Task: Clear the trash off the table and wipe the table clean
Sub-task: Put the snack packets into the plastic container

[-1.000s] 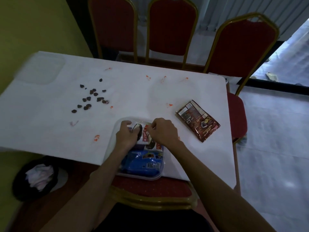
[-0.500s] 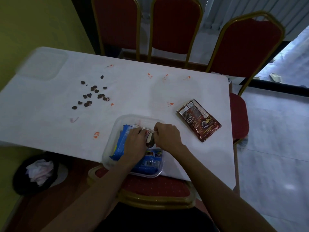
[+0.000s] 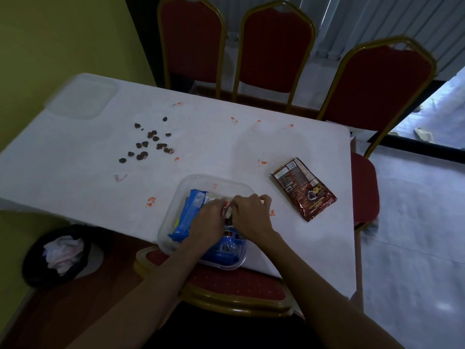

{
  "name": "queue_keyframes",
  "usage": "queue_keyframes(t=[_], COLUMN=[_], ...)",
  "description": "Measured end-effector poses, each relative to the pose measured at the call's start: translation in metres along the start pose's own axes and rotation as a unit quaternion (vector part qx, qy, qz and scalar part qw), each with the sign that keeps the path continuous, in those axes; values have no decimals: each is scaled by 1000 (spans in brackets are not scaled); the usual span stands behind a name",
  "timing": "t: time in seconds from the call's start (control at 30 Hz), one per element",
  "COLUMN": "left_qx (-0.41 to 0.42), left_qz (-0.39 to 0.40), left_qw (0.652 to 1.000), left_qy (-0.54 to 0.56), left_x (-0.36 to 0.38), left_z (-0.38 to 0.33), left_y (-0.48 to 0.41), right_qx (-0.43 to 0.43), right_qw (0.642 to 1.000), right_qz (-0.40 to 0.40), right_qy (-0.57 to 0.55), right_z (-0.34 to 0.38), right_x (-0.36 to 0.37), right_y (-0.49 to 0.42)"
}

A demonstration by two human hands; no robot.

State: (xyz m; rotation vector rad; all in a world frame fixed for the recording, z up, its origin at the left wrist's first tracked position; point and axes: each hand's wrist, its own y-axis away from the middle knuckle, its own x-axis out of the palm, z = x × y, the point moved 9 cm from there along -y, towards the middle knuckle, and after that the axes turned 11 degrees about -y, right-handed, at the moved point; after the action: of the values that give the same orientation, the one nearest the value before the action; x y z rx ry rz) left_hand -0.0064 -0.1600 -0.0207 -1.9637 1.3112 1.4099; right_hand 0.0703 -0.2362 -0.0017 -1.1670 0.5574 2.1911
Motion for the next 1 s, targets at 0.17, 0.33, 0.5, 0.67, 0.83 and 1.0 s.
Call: queue_keyframes(t=[0.17, 0.33, 0.5, 0.67, 0.83, 1.0], left_qx=[-17, -24, 27, 44, 53, 44], left_qz=[-38, -95, -72, -23, 5, 14], left_qw=[997, 985, 985, 990, 992, 994], left_qy=[62, 141, 152, 129, 111, 99], left_x=[-27, -51, -47, -35, -26, -19], left_z=[-31, -73, -112, -135, -152, -144], left_y=[-8, -17, -30, -48, -51, -47], right_qx=[1, 50, 240, 505, 527, 539], right_qw=[976, 937, 887, 755, 730, 726], right_qz=[-189, -241, -277, -271, -251, -242], right_qy=[-106, -249, -283, -319, -355, -351], right_z=[-17, -48, -141, -238, -252, -254], right_x=[-48, -66, -87, -72, -51, -43], right_y=[12, 13, 24, 73, 66, 63])
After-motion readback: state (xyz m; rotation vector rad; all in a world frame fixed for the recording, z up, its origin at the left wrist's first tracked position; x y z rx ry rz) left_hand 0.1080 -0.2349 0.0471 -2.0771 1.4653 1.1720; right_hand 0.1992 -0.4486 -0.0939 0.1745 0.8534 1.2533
